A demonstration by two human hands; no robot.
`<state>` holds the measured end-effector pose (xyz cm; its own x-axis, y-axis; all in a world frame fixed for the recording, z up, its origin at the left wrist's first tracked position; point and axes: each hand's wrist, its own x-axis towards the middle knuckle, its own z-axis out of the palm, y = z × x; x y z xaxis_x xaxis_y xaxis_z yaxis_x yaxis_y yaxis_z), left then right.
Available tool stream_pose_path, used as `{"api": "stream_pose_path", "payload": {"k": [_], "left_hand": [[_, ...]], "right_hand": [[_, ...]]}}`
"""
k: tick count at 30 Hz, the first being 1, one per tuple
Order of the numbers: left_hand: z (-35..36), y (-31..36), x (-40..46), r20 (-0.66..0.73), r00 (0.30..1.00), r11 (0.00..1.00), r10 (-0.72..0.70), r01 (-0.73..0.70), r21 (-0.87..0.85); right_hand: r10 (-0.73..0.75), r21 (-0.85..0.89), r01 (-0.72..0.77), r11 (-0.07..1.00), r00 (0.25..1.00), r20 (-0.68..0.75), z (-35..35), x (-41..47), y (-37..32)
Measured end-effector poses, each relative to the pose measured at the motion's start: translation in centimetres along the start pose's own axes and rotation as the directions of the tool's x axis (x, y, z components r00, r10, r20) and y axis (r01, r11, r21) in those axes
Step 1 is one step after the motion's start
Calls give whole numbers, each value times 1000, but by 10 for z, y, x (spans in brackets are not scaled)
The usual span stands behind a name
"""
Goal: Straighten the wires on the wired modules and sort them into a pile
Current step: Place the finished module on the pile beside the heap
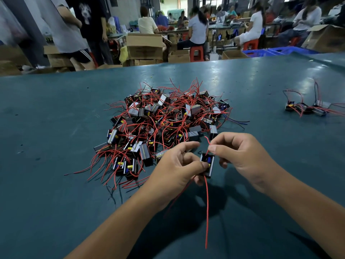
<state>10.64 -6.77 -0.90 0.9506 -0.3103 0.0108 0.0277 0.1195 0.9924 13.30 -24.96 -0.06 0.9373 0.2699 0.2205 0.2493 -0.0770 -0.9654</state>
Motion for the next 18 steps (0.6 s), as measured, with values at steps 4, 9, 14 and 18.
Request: {"api": "stream_pose_path", "payload": {"k": [4, 9, 14, 18], "left_hand": [[-1, 0, 0, -27, 999, 997, 23, -21, 80], [-1, -1, 0, -133, 982, 951, 134, -90, 295], [3, -1, -4, -116, 947, 831, 301, -200, 519], [3, 1, -4, -143, 938, 812, 315, -189, 552]], "right_hand": [[-7, -74, 4, 997, 999, -32, 2, -2, -1], [-318, -432, 257, 864, 945, -74, 6, -9, -10], [-365, -597, 276, 753, 931, -30, 15, -13, -9], [-206, -454, 133, 881, 972, -114, 14, -11, -9]]}}
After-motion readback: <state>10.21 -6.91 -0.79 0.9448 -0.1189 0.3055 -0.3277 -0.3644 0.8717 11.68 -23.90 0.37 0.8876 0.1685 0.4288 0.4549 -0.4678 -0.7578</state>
